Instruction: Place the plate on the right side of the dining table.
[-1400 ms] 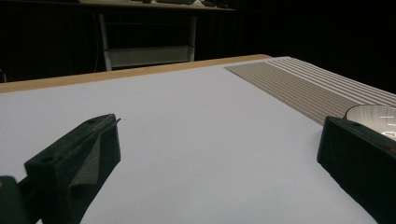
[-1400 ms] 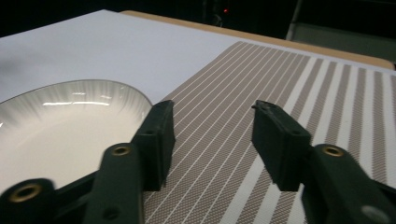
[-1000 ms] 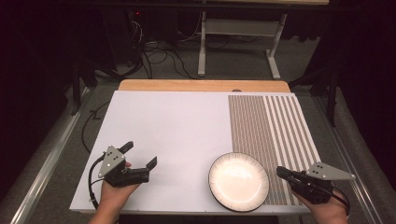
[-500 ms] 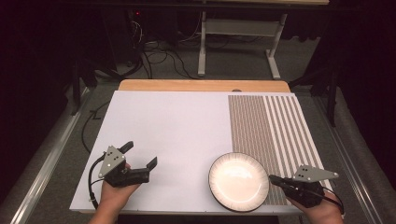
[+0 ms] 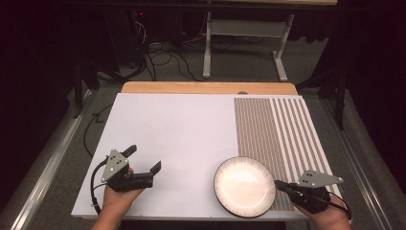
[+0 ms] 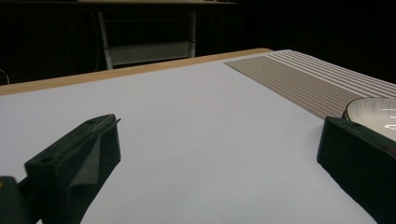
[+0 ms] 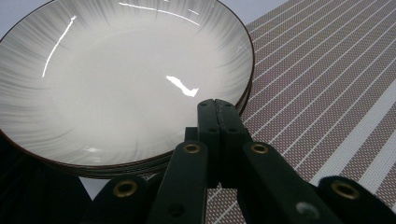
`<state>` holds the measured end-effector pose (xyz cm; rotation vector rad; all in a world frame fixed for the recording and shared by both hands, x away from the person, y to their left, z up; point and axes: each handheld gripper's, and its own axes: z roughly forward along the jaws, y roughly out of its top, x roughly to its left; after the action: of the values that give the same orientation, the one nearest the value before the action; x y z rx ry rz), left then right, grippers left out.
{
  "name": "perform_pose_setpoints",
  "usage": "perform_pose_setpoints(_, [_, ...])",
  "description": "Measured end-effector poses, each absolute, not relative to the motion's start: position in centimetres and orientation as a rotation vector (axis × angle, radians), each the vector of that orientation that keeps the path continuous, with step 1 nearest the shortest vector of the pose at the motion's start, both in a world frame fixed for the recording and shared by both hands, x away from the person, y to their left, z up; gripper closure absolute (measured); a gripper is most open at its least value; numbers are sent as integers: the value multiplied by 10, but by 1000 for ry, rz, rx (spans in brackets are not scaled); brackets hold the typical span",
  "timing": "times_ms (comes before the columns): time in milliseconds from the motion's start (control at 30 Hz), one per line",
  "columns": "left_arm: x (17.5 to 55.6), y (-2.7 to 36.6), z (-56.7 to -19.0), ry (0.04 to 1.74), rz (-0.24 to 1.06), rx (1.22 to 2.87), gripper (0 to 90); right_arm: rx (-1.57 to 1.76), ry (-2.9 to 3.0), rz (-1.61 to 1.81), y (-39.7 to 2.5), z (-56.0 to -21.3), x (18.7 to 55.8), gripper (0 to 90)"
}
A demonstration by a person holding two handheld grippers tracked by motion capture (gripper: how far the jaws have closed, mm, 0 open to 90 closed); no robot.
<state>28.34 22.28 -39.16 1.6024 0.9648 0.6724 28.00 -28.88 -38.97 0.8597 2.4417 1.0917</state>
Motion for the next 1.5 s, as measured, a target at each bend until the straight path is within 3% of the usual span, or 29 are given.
perform_pose_setpoints(1500, [284,221,-392,963,653,1604,5,830,2511,1130,-268,-396,283,900])
